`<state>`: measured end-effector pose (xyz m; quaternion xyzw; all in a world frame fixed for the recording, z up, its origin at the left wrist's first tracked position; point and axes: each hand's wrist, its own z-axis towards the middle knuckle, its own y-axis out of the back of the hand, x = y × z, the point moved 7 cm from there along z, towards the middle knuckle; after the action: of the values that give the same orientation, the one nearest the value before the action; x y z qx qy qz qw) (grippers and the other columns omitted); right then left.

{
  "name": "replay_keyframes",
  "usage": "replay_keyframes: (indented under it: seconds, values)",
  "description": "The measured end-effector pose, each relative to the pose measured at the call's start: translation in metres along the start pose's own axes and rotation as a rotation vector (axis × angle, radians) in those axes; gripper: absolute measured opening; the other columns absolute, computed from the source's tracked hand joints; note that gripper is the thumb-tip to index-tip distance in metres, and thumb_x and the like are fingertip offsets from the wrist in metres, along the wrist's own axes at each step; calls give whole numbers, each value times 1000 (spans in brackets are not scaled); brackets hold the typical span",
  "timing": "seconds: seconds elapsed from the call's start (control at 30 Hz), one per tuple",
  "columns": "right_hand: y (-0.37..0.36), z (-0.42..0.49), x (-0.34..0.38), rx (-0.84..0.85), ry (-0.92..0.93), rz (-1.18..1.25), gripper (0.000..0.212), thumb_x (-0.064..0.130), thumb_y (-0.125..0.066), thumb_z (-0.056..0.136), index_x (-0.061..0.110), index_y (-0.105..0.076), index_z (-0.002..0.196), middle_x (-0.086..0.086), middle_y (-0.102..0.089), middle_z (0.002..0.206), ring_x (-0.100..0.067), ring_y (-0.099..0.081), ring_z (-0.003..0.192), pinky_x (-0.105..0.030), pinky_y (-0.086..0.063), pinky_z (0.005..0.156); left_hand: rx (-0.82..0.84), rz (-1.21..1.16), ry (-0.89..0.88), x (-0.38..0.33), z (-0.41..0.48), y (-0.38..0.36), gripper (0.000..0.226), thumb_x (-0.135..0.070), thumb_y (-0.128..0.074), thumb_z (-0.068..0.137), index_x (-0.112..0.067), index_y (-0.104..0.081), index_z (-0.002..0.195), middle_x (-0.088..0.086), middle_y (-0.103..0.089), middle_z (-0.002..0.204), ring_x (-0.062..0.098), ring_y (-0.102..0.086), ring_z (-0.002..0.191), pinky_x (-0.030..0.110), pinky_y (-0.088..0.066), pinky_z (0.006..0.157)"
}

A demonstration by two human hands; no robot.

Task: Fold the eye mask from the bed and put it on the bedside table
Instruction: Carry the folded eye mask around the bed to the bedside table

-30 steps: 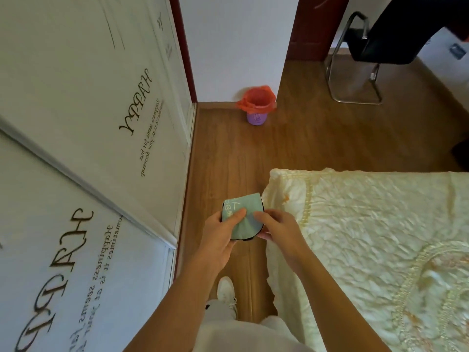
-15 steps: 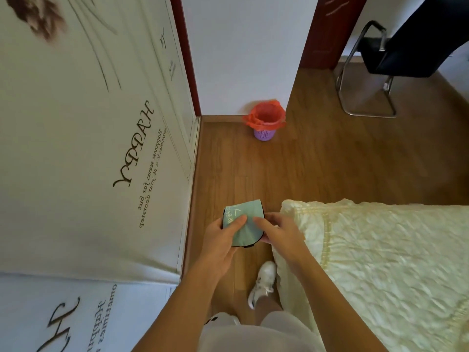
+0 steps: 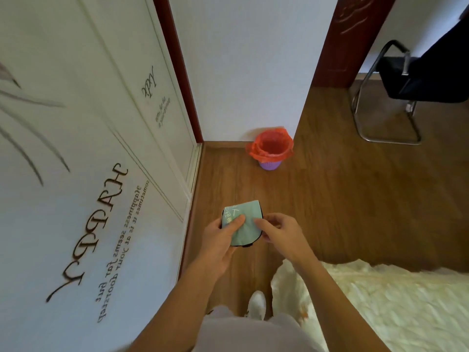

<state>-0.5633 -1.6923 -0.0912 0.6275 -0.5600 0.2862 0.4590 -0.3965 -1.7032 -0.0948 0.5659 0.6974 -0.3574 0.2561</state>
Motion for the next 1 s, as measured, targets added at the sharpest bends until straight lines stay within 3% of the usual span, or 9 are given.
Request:
replay_keyframes:
  seconds: [0.07, 0.2, 0.4, 0.63, 0.77, 1.0]
  values:
    - [16, 29, 10, 0, 7, 7, 60, 63, -66, 72, 20, -71, 113, 4, -75, 105, -16, -72, 98, -44, -62, 90, 11, -7, -9, -16, 22, -23, 47, -21, -73, 85, -10, -58, 128, 12, -69, 117, 27, -66, 106, 43, -59, 87]
    - [37, 71, 25, 20, -7, 82, 42, 48, -69, 87, 19, -68, 117, 4, -74, 108, -15, -73, 99, -42, -63, 90, 33, 20, -13, -37, 59, -58, 55, -26, -75, 80, -12, -57, 130, 12, -68, 119, 28, -65, 108, 39, -60, 83]
    - [62, 129, 40, -1, -35, 141, 41, 45, -70, 88, 17, -67, 118, 1, -74, 111, -15, -73, 100, -38, -63, 88, 65, 84, -3, -64, 116, -98, 54, -28, -74, 81, -12, -57, 130, 11, -68, 119, 28, -66, 108, 39, -61, 83]
    - [105, 212, 48, -122, -99, 163, 12, 43, -72, 87, 34, -66, 91, 5, -76, 101, -14, -75, 92, -37, -64, 85, 131, 80, 103, -96, 203, -152, 49, -22, -75, 81, -9, -60, 125, 14, -69, 119, 31, -66, 109, 46, -58, 90]
    - [138, 268, 70, -214, -127, 177, 27, 43, -69, 89, 23, -68, 106, 2, -75, 103, -14, -75, 92, -32, -64, 82, 216, 121, 124, -133, 260, -199, 38, -18, -74, 84, -8, -64, 119, 14, -73, 112, 29, -70, 101, 41, -60, 78]
    - [197, 339, 108, -368, -179, 274, 32, 38, -63, 95, 13, -67, 115, -2, -73, 102, -14, -71, 88, -22, -60, 73, 377, 247, 114, -201, 340, -293, 37, -16, -72, 85, -12, -62, 120, 10, -71, 111, 25, -68, 100, 38, -60, 82]
